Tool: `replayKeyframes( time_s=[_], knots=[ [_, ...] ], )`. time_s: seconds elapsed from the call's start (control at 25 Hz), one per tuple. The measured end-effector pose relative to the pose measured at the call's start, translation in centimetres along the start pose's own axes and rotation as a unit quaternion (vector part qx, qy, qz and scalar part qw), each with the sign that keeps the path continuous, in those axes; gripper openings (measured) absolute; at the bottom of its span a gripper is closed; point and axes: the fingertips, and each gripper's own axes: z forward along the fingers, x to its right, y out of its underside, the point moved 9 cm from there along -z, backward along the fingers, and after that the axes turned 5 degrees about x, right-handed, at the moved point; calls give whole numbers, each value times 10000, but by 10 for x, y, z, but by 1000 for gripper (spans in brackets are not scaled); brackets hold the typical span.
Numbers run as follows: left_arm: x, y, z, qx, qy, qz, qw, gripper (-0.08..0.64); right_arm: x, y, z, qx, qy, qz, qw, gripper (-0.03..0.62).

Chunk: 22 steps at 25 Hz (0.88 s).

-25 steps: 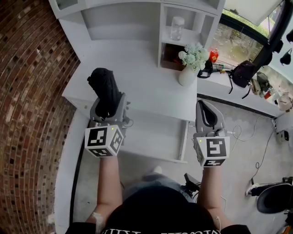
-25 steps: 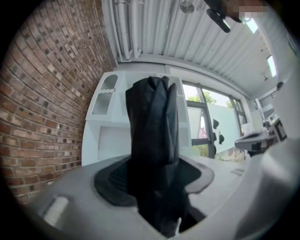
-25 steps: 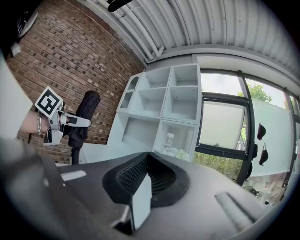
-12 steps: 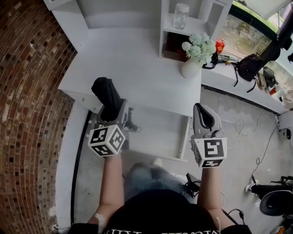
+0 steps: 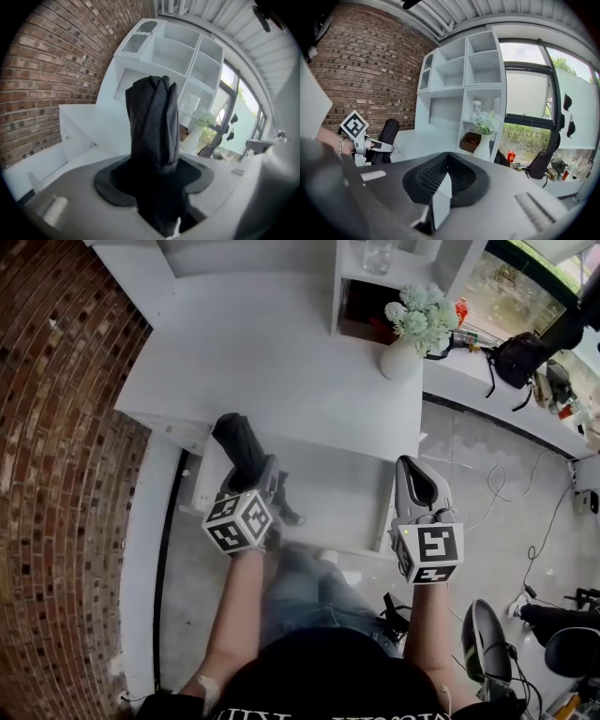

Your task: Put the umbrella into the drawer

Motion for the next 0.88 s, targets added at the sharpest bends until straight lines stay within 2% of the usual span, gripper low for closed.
replayKeyframes(
  time_s=[0.12, 0.32, 0.48, 0.6, 0.76, 0.88],
  knots=[
    [-8, 7, 6, -186, -54, -94, 9998, 242, -6, 5, 4, -147, 5, 40, 9999, 3],
    [-32, 26, 19, -410, -231, -957, 9943, 242, -18, 7, 14, -287, -17, -21, 9996, 3],
    [-51, 44, 28, -804, -518, -1373, 9859, 242, -25, 6, 21, -403, -12, -99, 9991, 3],
    [-64, 58, 33, -1141, -803, -1862, 9726, 242, -29, 4, 23, -493, -3, -149, 9987, 3],
    [-80, 77, 43, -1447, -1094, -2586, 9488, 242, -35, 5, 26, -620, 44, -235, 9978, 3],
    [-89, 90, 52, -1674, -1265, -2983, 9311, 244, -38, 6, 28, -704, 77, -293, 9971, 3]
  ],
)
